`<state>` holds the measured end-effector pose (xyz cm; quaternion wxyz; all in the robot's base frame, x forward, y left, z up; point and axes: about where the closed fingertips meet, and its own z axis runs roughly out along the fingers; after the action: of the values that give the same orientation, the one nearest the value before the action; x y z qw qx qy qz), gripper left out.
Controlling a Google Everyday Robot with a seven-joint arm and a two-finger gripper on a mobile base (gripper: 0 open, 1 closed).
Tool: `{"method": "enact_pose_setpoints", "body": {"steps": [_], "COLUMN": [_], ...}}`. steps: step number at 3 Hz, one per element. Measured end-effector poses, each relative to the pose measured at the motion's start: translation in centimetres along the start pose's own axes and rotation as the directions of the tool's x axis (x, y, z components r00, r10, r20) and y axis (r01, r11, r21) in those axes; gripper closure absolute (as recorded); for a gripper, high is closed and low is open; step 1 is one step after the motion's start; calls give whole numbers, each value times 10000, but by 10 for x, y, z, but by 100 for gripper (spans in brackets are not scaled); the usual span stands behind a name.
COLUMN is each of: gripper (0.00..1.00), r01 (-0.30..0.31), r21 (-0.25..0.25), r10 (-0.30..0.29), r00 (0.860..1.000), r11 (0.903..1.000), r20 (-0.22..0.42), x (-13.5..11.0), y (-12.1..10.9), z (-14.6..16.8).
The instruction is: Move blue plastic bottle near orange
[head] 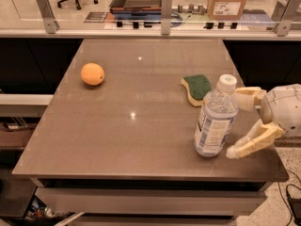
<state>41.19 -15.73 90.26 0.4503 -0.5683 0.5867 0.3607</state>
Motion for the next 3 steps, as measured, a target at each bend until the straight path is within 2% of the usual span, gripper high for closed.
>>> {"method": "enact_pose_setpoints", "body": {"steps": [3], "gripper": [87], "r01": [69], "r21": [-79], "r10": [-69], "r00": [10000], "r11": [9999], "r20": [-6], "x": [-4], "y": [0], "z": [5]}}
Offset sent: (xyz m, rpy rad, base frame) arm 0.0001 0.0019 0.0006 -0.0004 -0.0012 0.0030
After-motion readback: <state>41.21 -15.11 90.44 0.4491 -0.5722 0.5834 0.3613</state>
